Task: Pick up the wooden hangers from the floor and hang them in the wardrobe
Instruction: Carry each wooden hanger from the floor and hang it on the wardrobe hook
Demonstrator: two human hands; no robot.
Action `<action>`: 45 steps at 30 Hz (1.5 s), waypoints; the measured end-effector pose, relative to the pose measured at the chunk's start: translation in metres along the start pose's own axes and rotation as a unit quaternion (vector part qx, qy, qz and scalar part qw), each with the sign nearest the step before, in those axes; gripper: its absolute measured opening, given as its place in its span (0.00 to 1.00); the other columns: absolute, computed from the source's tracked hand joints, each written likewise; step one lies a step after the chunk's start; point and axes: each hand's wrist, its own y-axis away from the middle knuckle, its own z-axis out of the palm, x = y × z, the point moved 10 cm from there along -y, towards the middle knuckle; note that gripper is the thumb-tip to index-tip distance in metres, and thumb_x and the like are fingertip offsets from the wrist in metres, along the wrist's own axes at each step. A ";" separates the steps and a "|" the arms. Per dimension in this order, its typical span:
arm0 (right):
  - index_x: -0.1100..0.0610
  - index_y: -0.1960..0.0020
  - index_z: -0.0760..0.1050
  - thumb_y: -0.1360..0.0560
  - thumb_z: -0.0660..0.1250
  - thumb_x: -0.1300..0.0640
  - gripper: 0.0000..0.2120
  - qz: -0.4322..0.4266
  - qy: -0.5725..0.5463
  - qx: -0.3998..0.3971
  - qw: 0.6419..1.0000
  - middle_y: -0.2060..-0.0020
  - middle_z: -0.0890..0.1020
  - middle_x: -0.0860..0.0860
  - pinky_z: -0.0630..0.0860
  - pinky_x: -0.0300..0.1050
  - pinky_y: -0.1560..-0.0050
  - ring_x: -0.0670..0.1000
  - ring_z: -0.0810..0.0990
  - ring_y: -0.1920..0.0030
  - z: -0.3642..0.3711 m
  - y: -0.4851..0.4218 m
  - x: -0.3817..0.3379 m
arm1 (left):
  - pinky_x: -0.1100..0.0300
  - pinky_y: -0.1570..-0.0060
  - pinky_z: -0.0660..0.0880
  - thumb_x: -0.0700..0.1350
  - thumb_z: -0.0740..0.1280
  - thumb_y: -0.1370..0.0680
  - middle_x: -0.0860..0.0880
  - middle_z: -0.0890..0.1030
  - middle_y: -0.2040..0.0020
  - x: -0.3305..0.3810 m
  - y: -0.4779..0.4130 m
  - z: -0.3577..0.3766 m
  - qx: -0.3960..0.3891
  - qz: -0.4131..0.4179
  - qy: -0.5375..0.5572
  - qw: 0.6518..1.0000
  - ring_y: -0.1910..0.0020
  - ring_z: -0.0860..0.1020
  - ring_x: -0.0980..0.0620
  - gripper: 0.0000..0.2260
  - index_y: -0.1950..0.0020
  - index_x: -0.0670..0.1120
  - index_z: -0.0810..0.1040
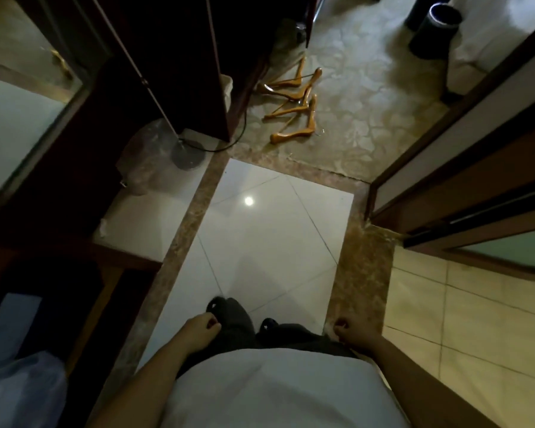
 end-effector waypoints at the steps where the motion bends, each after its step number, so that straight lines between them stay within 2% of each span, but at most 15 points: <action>1: 0.60 0.42 0.77 0.22 0.59 0.58 0.13 0.003 -0.010 -0.004 1.000 0.45 0.78 0.56 0.73 0.41 0.49 0.50 0.75 0.50 -0.002 -0.003 0.000 | 0.63 0.58 0.68 0.47 0.58 0.19 0.46 0.75 0.50 0.012 -0.008 -0.006 -0.004 0.006 -0.008 1.000 0.52 0.73 0.51 0.07 0.57 0.49 0.69; 4: 0.59 0.42 0.77 0.21 0.59 0.58 0.13 0.020 -0.041 -0.009 0.999 0.45 0.78 0.56 0.69 0.37 0.53 0.48 0.74 0.51 -0.011 -0.017 -0.004 | 0.65 0.62 0.68 0.47 0.58 0.20 0.47 0.75 0.50 0.043 -0.033 -0.032 -0.006 0.028 -0.030 0.999 0.52 0.73 0.52 0.05 0.55 0.50 0.70; 8: 0.60 0.46 0.78 0.22 0.59 0.59 0.11 0.037 -0.089 0.007 0.995 0.53 0.81 0.56 0.78 0.46 0.49 0.50 0.79 0.55 -0.045 -0.046 -0.016 | 0.62 0.53 0.68 0.48 0.57 0.19 0.44 0.77 0.43 0.077 -0.074 -0.070 -0.020 0.055 -0.064 0.996 0.50 0.74 0.52 0.06 0.49 0.48 0.71; 11: 0.62 0.45 0.77 0.22 0.59 0.59 0.12 0.042 -0.119 0.028 0.992 0.58 0.80 0.54 0.78 0.45 0.52 0.50 0.79 0.59 -0.085 -0.072 -0.040 | 0.61 0.52 0.67 0.48 0.55 0.18 0.42 0.77 0.41 0.104 -0.107 -0.107 -0.036 0.068 -0.088 0.993 0.49 0.73 0.50 0.08 0.49 0.47 0.71; 13: 0.62 0.45 0.77 0.22 0.59 0.59 0.12 0.037 -0.130 0.031 0.990 0.60 0.79 0.52 0.78 0.46 0.51 0.50 0.78 0.58 -0.114 -0.087 -0.064 | 0.60 0.50 0.68 0.48 0.54 0.18 0.42 0.76 0.41 0.123 -0.129 -0.137 -0.049 0.070 -0.093 0.992 0.47 0.74 0.48 0.10 0.48 0.46 0.72; 16: 0.61 0.44 0.77 0.22 0.59 0.59 0.12 0.020 -0.142 0.041 0.989 0.58 0.79 0.51 0.79 0.49 0.48 0.54 0.80 0.52 -0.167 -0.109 -0.109 | 0.59 0.48 0.69 0.48 0.54 0.18 0.41 0.76 0.40 0.154 -0.158 -0.183 -0.061 0.073 -0.108 0.990 0.43 0.75 0.46 0.12 0.45 0.43 0.74; 19: 0.59 0.45 0.77 0.21 0.59 0.58 0.10 0.005 -0.183 0.084 0.979 0.59 0.79 0.51 0.79 0.48 0.49 0.53 0.80 0.54 -0.226 -0.134 -0.149 | 0.59 0.47 0.69 0.48 0.56 0.18 0.41 0.77 0.41 0.186 -0.184 -0.224 -0.070 0.081 -0.140 0.984 0.43 0.75 0.46 0.12 0.43 0.43 0.74; 23: 0.58 0.44 0.76 0.21 0.58 0.58 0.10 -0.008 -0.238 0.110 0.965 0.55 0.79 0.52 0.78 0.43 0.51 0.51 0.79 0.54 -0.281 -0.155 -0.181 | 0.59 0.45 0.70 0.48 0.58 0.19 0.43 0.77 0.41 0.224 -0.214 -0.265 -0.063 0.075 -0.166 0.981 0.45 0.74 0.48 0.13 0.40 0.43 0.74; 26: 0.57 0.43 0.76 0.21 0.59 0.58 0.10 0.007 -0.257 0.117 0.959 0.51 0.79 0.52 0.77 0.44 0.46 0.51 0.78 0.51 -0.309 -0.170 -0.175 | 0.59 0.46 0.71 0.48 0.59 0.20 0.43 0.78 0.42 0.257 -0.242 -0.291 -0.054 0.078 -0.164 0.982 0.48 0.74 0.49 0.11 0.43 0.44 0.75; 30: 0.56 0.47 0.76 0.21 0.58 0.58 0.09 0.062 -0.291 0.103 0.949 0.53 0.80 0.54 0.77 0.45 0.46 0.51 0.78 0.52 -0.336 -0.191 -0.136 | 0.60 0.52 0.70 0.48 0.60 0.20 0.44 0.78 0.45 0.318 -0.283 -0.318 -0.052 0.088 -0.186 0.977 0.50 0.75 0.49 0.12 0.43 0.43 0.76; 34: 0.55 0.55 0.77 0.21 0.59 0.58 0.09 0.104 -0.292 0.066 0.949 0.57 0.80 0.53 0.76 0.46 0.49 0.51 0.78 0.55 -0.375 -0.217 -0.090 | 0.59 0.56 0.69 0.46 0.59 0.20 0.45 0.77 0.53 0.406 -0.326 -0.350 -0.026 0.099 -0.143 0.984 0.55 0.75 0.48 0.09 0.48 0.43 0.76; 37: 0.59 0.60 0.77 0.22 0.59 0.60 0.12 0.110 -0.318 0.069 0.939 0.61 0.80 0.56 0.74 0.45 0.57 0.51 0.77 0.60 -0.435 -0.241 -0.062 | 0.55 0.53 0.71 0.45 0.59 0.20 0.43 0.77 0.52 0.478 -0.350 -0.377 0.001 0.099 -0.060 0.993 0.52 0.77 0.45 0.07 0.49 0.44 0.74; 40: 0.60 0.56 0.78 0.22 0.58 0.58 0.12 0.099 -0.304 0.066 0.945 0.61 0.81 0.56 0.75 0.49 0.55 0.53 0.78 0.60 -0.501 -0.269 -0.052 | 0.58 0.55 0.69 0.43 0.59 0.19 0.43 0.77 0.50 0.548 -0.365 -0.399 0.016 0.107 -0.035 0.993 0.51 0.76 0.47 0.10 0.42 0.40 0.74; 43: 0.62 0.58 0.74 0.21 0.57 0.61 0.11 0.080 -0.293 0.056 0.951 0.64 0.77 0.56 0.72 0.43 0.62 0.51 0.76 0.63 -0.566 -0.301 -0.056 | 0.55 0.50 0.73 0.43 0.59 0.20 0.42 0.78 0.49 0.611 -0.378 -0.415 0.028 0.125 -0.003 0.992 0.49 0.77 0.45 0.11 0.40 0.41 0.74; 45: 0.66 0.55 0.76 0.21 0.58 0.62 0.11 0.069 -0.263 0.062 0.960 0.60 0.79 0.59 0.75 0.48 0.57 0.55 0.79 0.58 -0.609 -0.325 -0.062 | 0.54 0.49 0.73 0.43 0.59 0.19 0.43 0.78 0.49 0.640 -0.386 -0.418 0.026 0.123 0.019 0.992 0.48 0.77 0.45 0.10 0.41 0.42 0.74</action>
